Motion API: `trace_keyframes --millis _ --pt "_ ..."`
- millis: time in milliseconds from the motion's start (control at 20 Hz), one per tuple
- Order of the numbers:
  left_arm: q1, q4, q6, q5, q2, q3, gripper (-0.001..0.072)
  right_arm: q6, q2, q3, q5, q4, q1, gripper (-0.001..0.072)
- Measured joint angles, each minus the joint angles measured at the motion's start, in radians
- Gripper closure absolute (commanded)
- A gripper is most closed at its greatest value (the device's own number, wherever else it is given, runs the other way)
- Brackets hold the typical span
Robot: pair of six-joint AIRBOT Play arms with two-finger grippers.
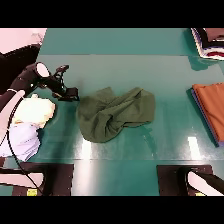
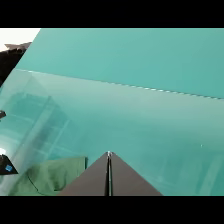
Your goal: Fold the shirts.
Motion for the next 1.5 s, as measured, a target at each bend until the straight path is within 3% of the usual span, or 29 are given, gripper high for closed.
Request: trace_keyframes --millis 250,400,450,750,800,850,900,1150,1400,1450,1500 --pt "0.013 -0.145 0.075 0.064 -0.02 -0.066 0.0218 0.0 0.0 0.0 0.0 0.0 0.0 0.0695" --pt "0.015 -0.198 0.093 0.071 -0.034 -0.076 0.0633 0.0 0.0 0.0 0.002 0.0 0.0 0.0696" --pt "0.015 -0.217 0.096 0.074 -0.037 -0.077 0.0681 0.0 0.0 0.0 0.005 0.0 0.0 0.0695" --pt "0.016 -0.232 0.123 0.077 -0.003 -0.006 0.0681 0.0 0.0 -0.174 0.088 -0.002 -0.013 0.0693" --pt "0.016 -0.222 0.126 0.073 0.011 0.018 0.0681 0.0 0.0 -0.241 0.097 -0.003 -0.014 0.0624" --pt "0.016 -0.214 0.127 0.071 0.024 0.04 0.0681 0.001 0.0 -0.322 0.098 -0.005 -0.015 0.035" --pt "0.016 -0.206 0.128 0.068 0.035 0.061 0.0681 0.001 0.0 -0.405 0.091 -0.009 -0.016 0.0137" --pt "0.016 -0.19 0.13 0.062 0.063 0.117 0.068 -0.01 -0.055 -0.8 -0.072 -0.016 0.0 0.0138" --pt "0.016 -0.186 0.131 0.058 0.068 0.129 0.0681 -0.09 -0.22 -0.887 -0.195 0.073 0.087 0.014" --pt "0.016 -0.186 0.132 0.057 0.068 0.13 0.0681 -0.102 -0.256 -0.872 -0.213 0.089 0.105 0.0159" --pt "0.016 -0.185 0.131 0.057 0.068 0.13 0.0681 -0.11 -0.293 -0.849 -0.227 0.101 0.122 0.0285"
